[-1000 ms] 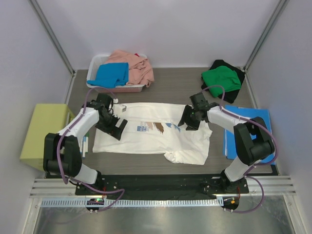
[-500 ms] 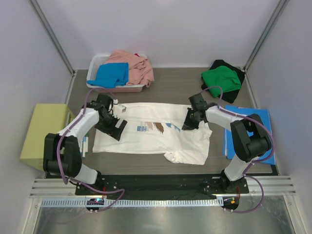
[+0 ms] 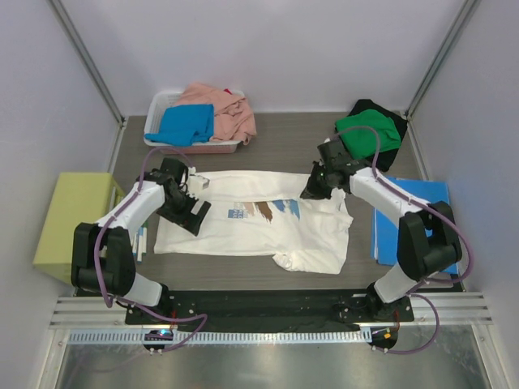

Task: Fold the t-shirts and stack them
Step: Fold the tshirt

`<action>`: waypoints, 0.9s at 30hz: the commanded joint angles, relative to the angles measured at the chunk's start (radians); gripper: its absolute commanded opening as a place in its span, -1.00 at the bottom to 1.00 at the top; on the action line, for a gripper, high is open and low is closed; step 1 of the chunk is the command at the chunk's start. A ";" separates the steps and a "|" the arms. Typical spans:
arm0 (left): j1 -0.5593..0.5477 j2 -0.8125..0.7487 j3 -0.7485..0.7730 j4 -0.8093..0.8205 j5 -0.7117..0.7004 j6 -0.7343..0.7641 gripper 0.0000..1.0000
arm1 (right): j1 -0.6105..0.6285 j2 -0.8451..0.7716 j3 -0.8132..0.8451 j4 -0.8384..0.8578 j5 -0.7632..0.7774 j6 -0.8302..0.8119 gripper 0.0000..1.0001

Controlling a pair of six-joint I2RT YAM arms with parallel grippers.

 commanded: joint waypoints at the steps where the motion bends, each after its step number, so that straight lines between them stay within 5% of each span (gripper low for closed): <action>1: 0.001 -0.033 0.017 0.012 0.003 0.019 0.99 | 0.000 -0.132 0.069 -0.087 -0.061 -0.027 -0.97; 8: 0.002 -0.035 0.017 0.012 -0.001 0.019 1.00 | 0.003 -0.216 -0.053 -0.178 -0.207 -0.041 -0.97; 12: 0.001 -0.030 0.032 0.010 -0.004 0.022 1.00 | 0.014 -0.210 -0.155 -0.239 -0.238 -0.095 -0.47; 14: 0.002 -0.029 0.044 0.004 0.001 0.020 0.99 | 0.014 -0.210 -0.207 -0.244 -0.224 -0.105 -0.02; 15: 0.002 -0.030 0.047 0.001 0.004 0.019 1.00 | 0.014 -0.209 -0.215 -0.244 -0.207 -0.113 0.37; 18: 0.001 -0.029 0.052 -0.004 0.018 0.011 1.00 | 0.012 -0.196 -0.203 -0.245 -0.183 -0.122 0.69; 27: 0.002 -0.029 0.032 0.002 0.006 0.016 1.00 | 0.012 -0.233 -0.127 -0.296 0.026 -0.156 0.70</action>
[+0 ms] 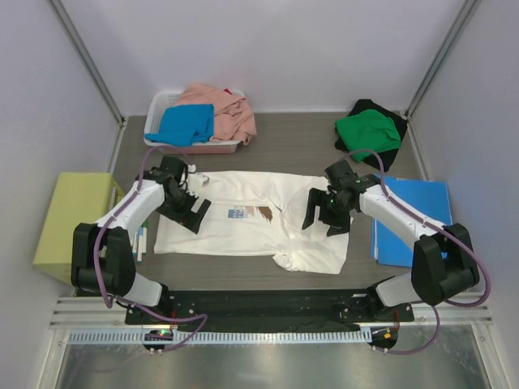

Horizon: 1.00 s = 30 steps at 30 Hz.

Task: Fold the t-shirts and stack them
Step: Fold the tshirt

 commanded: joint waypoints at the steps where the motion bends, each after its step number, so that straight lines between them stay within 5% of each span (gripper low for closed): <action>1: 0.001 -0.025 0.015 0.006 0.008 0.011 1.00 | 0.003 -0.047 0.052 -0.030 0.165 -0.048 0.70; 5: 0.002 -0.017 0.018 0.007 0.019 0.004 1.00 | -0.010 -0.044 0.045 0.004 0.380 -0.051 0.67; 10: 0.002 -0.026 0.024 -0.002 0.018 0.007 1.00 | -0.052 0.023 0.011 0.111 0.387 -0.029 0.58; 13: 0.002 -0.030 0.021 -0.005 0.005 0.013 1.00 | -0.078 0.062 -0.012 0.194 0.313 0.017 0.40; 17: 0.002 -0.033 0.019 -0.005 -0.012 0.024 0.99 | -0.096 0.127 -0.035 0.275 0.152 0.072 -0.14; 22: 0.002 -0.036 0.021 -0.007 -0.015 0.025 0.99 | -0.098 0.174 -0.058 0.338 0.020 0.122 -0.47; 25: 0.002 -0.037 0.010 -0.001 -0.018 0.025 0.99 | -0.096 0.134 -0.043 0.308 0.021 0.122 -0.85; 30: 0.002 -0.023 0.009 0.006 -0.012 0.024 0.99 | -0.096 -0.024 0.058 0.128 0.057 0.089 -0.95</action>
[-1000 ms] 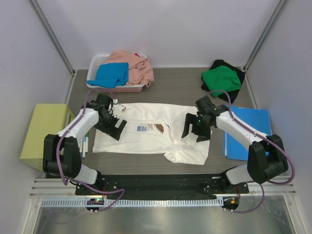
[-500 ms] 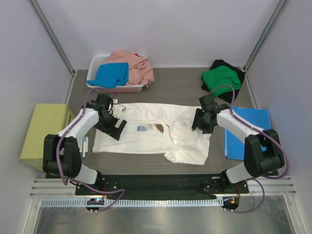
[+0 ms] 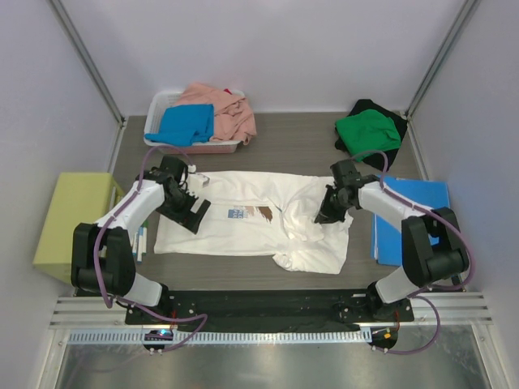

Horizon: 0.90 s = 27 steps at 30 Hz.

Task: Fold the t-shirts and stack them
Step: Fold the tshirt

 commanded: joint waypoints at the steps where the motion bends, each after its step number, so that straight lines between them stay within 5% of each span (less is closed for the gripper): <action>1: 0.001 -0.023 0.010 0.007 0.001 0.008 1.00 | -0.001 -0.191 0.116 -0.133 0.009 -0.025 -0.94; 5: 0.002 -0.016 0.030 0.002 0.009 0.008 1.00 | -0.001 -0.277 0.152 -0.279 0.040 -0.026 -0.85; 6: 0.001 -0.013 0.033 0.002 0.014 0.005 0.99 | -0.001 -0.291 0.131 -0.290 0.035 -0.022 -0.52; 8: 0.002 -0.011 0.038 0.001 0.018 0.003 1.00 | -0.002 -0.297 0.092 -0.301 0.012 -0.009 -0.32; 12: 0.001 -0.014 0.038 -0.002 0.017 0.002 1.00 | -0.002 -0.261 0.020 -0.293 0.006 -0.008 0.71; 15: 0.002 -0.019 0.037 -0.007 0.015 0.005 0.99 | -0.002 -0.219 0.092 -0.278 0.040 -0.002 0.99; 19: 0.002 -0.020 0.038 -0.010 0.018 -0.004 1.00 | -0.014 -0.165 0.227 -0.210 0.136 -0.012 0.99; 27: 0.002 -0.017 0.052 -0.021 0.058 -0.027 1.00 | -0.135 0.087 0.365 0.034 0.087 0.032 0.99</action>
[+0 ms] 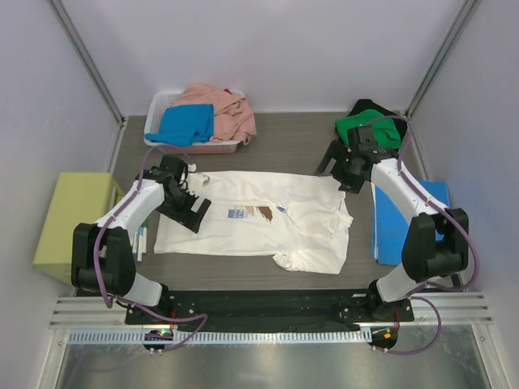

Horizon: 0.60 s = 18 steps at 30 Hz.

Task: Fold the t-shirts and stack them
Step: Fold the tshirt

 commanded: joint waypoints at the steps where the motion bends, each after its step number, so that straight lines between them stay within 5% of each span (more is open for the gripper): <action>1: 0.002 -0.017 0.053 -0.025 0.053 -0.023 0.99 | -0.041 0.171 0.060 0.153 -0.024 0.039 1.00; 7: -0.056 0.000 0.116 -0.053 0.098 -0.054 1.00 | -0.047 0.352 0.074 0.232 -0.038 0.049 1.00; 18: -0.456 0.309 0.474 -0.056 0.008 -0.104 1.00 | -0.083 0.443 0.146 0.242 -0.047 0.061 1.00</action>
